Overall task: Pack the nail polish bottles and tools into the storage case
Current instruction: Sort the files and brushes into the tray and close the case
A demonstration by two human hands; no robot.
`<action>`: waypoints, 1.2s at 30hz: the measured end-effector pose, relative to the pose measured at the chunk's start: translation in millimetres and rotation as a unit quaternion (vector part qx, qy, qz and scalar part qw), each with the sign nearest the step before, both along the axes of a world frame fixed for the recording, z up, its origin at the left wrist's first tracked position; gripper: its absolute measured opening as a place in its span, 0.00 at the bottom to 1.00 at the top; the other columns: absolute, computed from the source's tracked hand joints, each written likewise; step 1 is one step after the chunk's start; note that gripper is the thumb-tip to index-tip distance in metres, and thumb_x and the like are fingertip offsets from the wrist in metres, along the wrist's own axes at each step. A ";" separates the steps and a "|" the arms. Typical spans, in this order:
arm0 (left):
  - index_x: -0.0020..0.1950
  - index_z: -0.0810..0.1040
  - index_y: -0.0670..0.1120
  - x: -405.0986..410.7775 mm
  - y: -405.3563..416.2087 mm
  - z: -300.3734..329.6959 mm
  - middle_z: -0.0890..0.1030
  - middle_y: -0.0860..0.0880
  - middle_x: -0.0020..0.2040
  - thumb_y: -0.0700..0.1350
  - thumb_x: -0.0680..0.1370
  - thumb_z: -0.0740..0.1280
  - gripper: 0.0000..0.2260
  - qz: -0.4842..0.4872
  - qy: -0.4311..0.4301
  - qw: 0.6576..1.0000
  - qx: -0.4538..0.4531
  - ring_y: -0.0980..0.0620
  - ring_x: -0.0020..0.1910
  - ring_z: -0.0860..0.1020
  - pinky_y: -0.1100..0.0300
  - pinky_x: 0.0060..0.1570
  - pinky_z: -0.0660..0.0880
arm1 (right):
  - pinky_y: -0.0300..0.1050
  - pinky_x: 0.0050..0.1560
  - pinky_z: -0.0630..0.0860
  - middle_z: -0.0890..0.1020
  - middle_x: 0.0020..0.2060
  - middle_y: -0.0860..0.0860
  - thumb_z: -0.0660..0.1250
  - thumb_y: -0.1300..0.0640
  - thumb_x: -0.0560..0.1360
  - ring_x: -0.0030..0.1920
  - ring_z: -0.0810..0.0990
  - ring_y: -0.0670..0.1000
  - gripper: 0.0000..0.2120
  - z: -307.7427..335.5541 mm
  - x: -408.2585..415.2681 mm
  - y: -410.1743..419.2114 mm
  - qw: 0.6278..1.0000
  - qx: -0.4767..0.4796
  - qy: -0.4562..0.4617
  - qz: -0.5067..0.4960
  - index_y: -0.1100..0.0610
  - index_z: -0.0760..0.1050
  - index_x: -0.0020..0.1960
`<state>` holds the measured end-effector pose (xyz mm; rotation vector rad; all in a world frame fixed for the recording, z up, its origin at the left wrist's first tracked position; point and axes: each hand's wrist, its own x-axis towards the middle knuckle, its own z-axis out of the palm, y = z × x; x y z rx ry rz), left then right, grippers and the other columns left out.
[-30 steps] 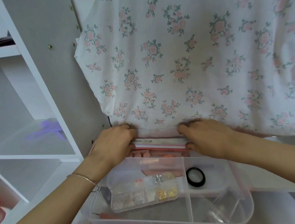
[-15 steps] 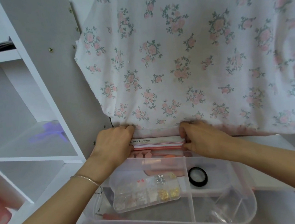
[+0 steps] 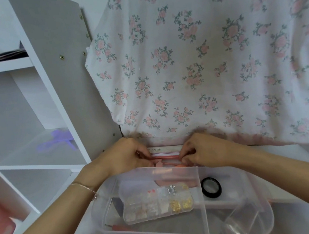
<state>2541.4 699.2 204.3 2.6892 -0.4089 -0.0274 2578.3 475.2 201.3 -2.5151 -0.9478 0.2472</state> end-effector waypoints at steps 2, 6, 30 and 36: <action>0.45 0.84 0.55 0.4 -0.5 0.8 0.80 0.64 0.35 0.50 0.70 0.73 0.04 -0.013 -0.012 0.999 0.040 0.69 0.35 0.76 0.75 0.39 0.69 | 0.26 0.40 0.70 0.84 0.42 0.43 0.68 0.57 0.72 0.38 0.76 0.36 0.07 -2.8 0.6 4.3 1.000 0.001 0.007 0.017 0.54 0.83 0.49; 0.46 0.83 0.60 4.0 -5.3 11.9 0.81 0.64 0.39 0.55 0.69 0.70 0.07 -0.018 -0.028 0.985 0.172 0.66 0.34 0.73 0.71 0.33 0.65 | 0.22 0.38 0.68 0.84 0.46 0.46 0.68 0.58 0.72 0.34 0.75 0.35 0.08 -2.8 2.7 8.6 1.000 -0.012 0.018 0.021 0.55 0.83 0.49; 0.48 0.82 0.59 -65.6 -13.2 28.6 0.80 0.65 0.39 0.54 0.72 0.69 0.06 -0.073 0.075 0.993 0.062 0.66 0.44 0.76 0.68 0.50 0.71 | 0.39 0.30 0.79 0.78 0.37 0.54 0.61 0.62 0.77 0.29 0.79 0.45 0.06 10.1 -6.5 -10.4 0.966 0.238 0.067 -0.072 0.59 0.74 0.42; 0.36 0.75 0.53 -51.8 -6.7 25.6 0.76 0.57 0.34 0.54 0.72 0.69 0.09 0.010 -0.182 0.982 -0.041 0.58 0.37 0.73 0.66 0.38 0.68 | 0.36 0.34 0.78 0.77 0.37 0.51 0.60 0.65 0.77 0.31 0.80 0.47 0.09 19.0 -12.5 -6.2 0.948 0.308 0.060 -0.049 0.56 0.73 0.40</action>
